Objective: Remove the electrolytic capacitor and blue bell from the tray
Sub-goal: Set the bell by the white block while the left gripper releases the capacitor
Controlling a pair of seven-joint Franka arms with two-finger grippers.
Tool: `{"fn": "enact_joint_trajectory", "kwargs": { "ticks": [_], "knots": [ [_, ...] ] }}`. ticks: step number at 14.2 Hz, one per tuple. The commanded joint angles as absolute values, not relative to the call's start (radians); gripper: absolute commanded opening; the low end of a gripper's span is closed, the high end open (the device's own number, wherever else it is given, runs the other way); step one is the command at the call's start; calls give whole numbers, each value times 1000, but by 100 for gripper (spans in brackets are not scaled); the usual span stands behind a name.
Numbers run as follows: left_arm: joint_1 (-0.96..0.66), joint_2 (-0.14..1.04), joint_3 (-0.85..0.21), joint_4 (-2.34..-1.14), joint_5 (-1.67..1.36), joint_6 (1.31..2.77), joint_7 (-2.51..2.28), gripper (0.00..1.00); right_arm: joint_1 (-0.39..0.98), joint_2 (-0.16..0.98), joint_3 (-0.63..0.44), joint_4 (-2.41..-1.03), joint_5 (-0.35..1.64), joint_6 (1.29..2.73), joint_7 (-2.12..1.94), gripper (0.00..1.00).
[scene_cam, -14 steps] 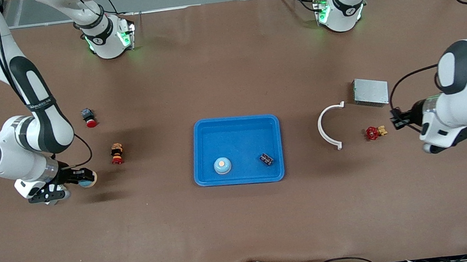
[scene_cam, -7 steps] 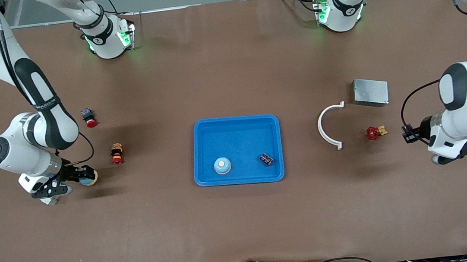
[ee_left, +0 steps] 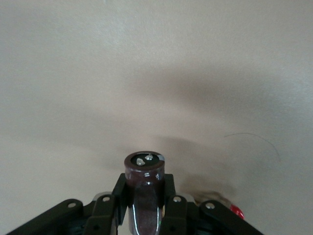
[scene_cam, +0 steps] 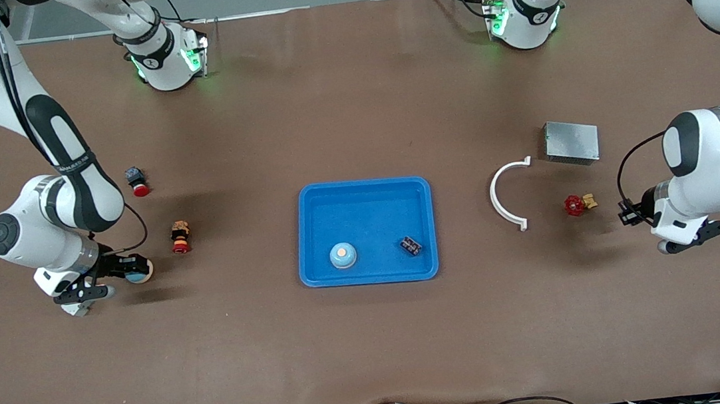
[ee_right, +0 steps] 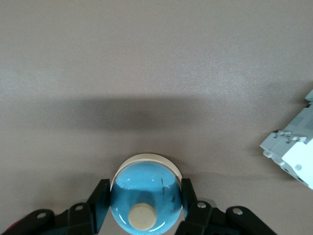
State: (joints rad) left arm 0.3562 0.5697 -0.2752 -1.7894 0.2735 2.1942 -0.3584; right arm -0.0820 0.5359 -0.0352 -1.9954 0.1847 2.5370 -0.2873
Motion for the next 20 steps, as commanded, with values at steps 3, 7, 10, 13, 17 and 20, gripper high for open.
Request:
{"fn": "enact_joint_trajectory", "kwargs": {
  "ticks": [3,7,10,13,17,20],
  "knots": [
    [380,617,-282,-1793,313,2223,-353,3,-103,538,-18,-1999,215,2551,-318,64],
    [387,643,-282,-1792,400,2224,-351,3,-100,534,-20,-1994,213,2548,-318,100],
    [402,660,-284,-1793,431,2244,-351,3,-95,522,-20,-1979,212,2536,-318,100],
    [403,661,-285,-1792,431,2244,-351,7,-65,476,-20,-1948,210,2456,-301,100],
    [400,657,-287,-1792,423,2244,-353,100,4,425,-21,-1895,199,2320,-168,100],
    [399,628,-291,-1789,414,2233,-360,100,84,393,-20,-1894,199,2281,-1,100]
  ]
}}
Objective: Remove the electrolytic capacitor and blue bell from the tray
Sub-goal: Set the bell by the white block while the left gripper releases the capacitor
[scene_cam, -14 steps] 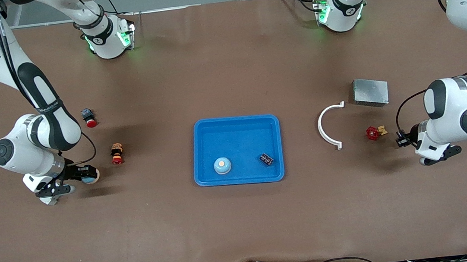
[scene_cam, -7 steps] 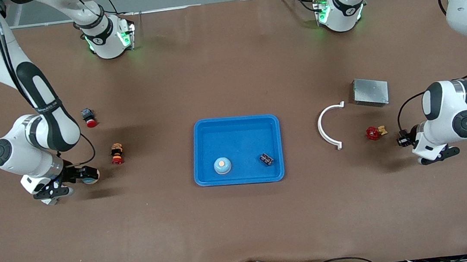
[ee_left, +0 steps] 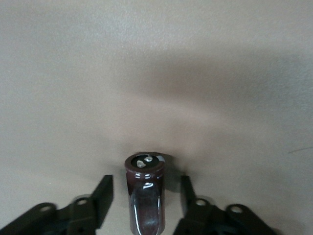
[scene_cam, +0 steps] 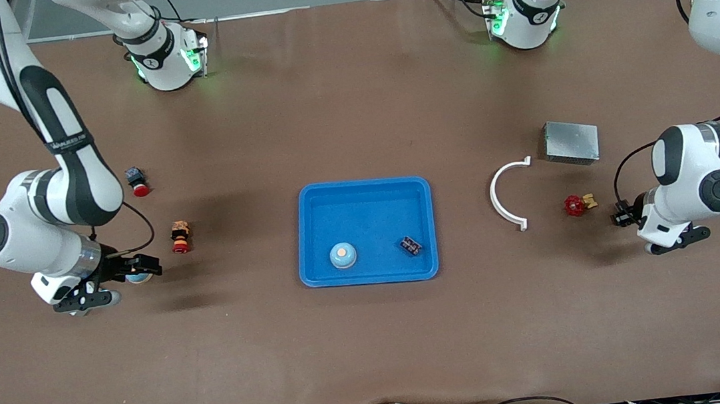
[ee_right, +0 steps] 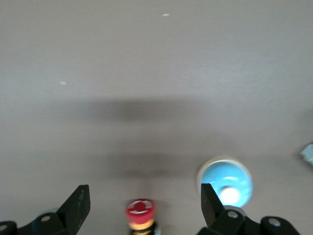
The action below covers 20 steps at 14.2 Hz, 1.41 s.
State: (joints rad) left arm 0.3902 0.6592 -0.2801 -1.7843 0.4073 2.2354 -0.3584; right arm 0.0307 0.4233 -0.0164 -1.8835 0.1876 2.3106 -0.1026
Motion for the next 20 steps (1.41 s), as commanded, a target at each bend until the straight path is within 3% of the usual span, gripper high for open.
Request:
{"fn": "enact_joint_trajectory", "kwargs": {
  "ticks": [1,10,15,20],
  "knots": [
    [399,617,-294,-1789,414,2218,-360,100,122,382,-20,-1896,199,2280,77,100],
    [393,514,-397,-1586,289,1814,-370,100,440,383,-21,-1812,97,2293,752,100],
    [388,495,-489,-1488,206,1689,-492,100,538,524,-20,-1666,25,2309,960,100],
    [373,506,-638,-1434,187,1678,-783,100,586,675,-21,-1516,21,2341,1064,100]
  ]
}}
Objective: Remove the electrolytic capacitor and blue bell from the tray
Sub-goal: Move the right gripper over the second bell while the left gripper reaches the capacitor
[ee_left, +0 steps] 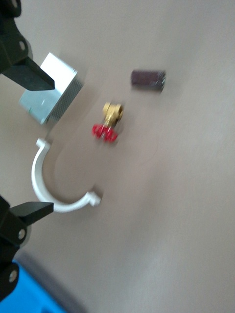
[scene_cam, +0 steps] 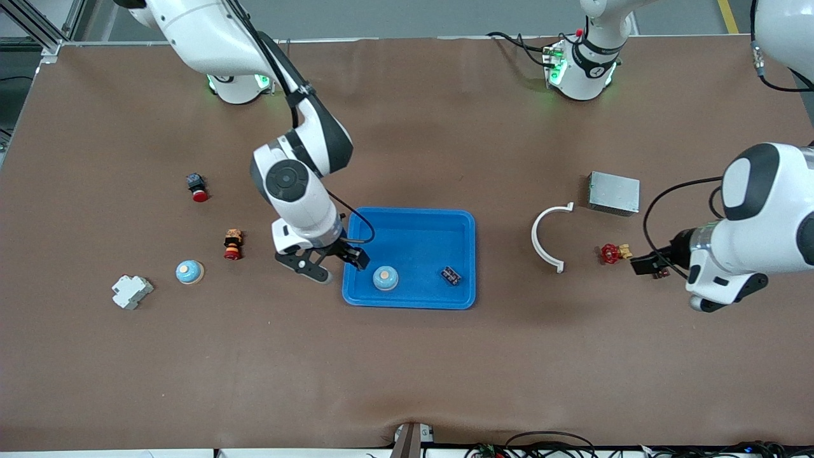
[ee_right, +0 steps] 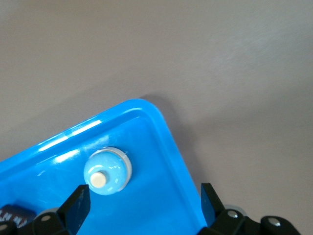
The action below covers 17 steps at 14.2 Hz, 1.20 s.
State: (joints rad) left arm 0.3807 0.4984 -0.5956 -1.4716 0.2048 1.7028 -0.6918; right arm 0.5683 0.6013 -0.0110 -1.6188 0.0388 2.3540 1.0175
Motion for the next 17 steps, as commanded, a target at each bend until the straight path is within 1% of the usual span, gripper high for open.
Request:
{"fn": "enact_joint_trajectory", "kwargs": {
  "ticks": [1,5,7,9,12,17],
  "knots": [
    [355,511,-656,-1418,184,1678,-834,100,592,696,-23,-1493,23,2341,1068,100],
    [223,552,-658,-1346,138,1712,-1047,100,623,794,-29,-1389,12,2336,1144,100],
    [154,586,-655,-1335,138,1802,-1176,100,627,833,-29,-1355,-43,2333,1201,100],
    [97,630,-652,-1335,140,1902,-1288,100,647,874,-29,-1322,-55,2333,1229,100],
    [31,693,-634,-1336,146,1995,-1403,100,663,900,-29,-1318,-55,2341,1232,100],
    [-58,753,-559,-1339,146,2155,-1590,100,663,917,-29,-1305,-54,2341,1241,100]
  ]
}}
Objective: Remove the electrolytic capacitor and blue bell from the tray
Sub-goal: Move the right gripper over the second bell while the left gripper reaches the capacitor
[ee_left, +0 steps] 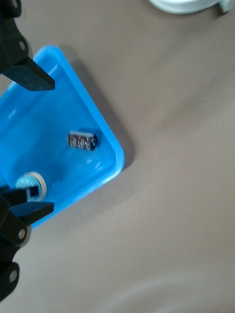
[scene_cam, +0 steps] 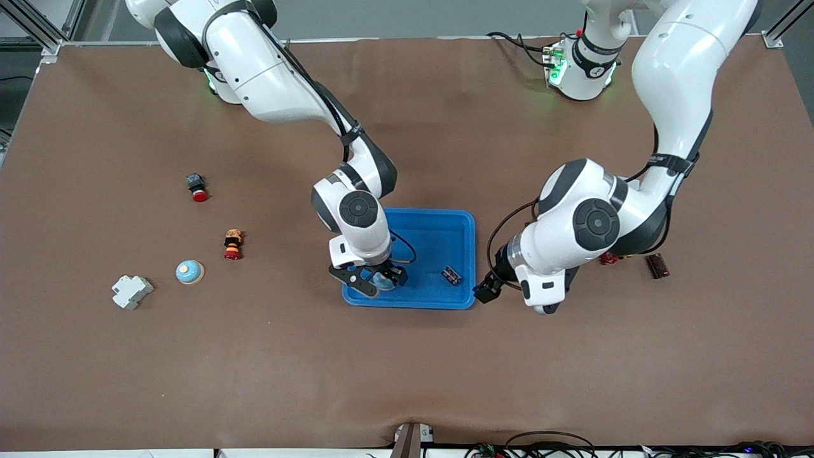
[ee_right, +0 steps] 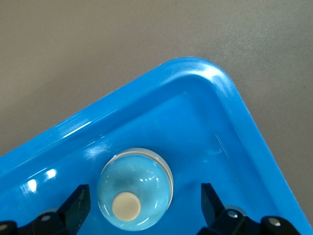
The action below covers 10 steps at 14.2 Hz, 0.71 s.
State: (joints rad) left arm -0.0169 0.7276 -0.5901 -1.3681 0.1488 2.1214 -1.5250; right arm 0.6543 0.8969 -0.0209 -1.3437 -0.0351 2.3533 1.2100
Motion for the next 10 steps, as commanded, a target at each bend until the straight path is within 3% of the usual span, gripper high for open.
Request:
{"fn": "enact_joint_trajectory", "kwargs": {
  "ticks": [1,5,7,9,10],
  "knots": [
    [-78,762,-539,-1341,146,2180,-1620,100,663,919,-29,-1305,-54,2341,1241,100],
    [-195,793,-430,-1341,144,2232,-1686,100,663,919,-29,-1305,-54,2341,1241,100],
    [-216,819,-420,-1341,144,2247,-1686,100,663,922,-29,-1305,-54,2344,1265,95],
    [-236,847,-419,-1341,149,2247,-1683,100,664,927,-29,-1305,-54,2344,1273,70],
    [-239,859,-408,-1342,150,2247,-1683,100,664,927,-29,-1305,-54,2344,1272,49]
  ]
}}
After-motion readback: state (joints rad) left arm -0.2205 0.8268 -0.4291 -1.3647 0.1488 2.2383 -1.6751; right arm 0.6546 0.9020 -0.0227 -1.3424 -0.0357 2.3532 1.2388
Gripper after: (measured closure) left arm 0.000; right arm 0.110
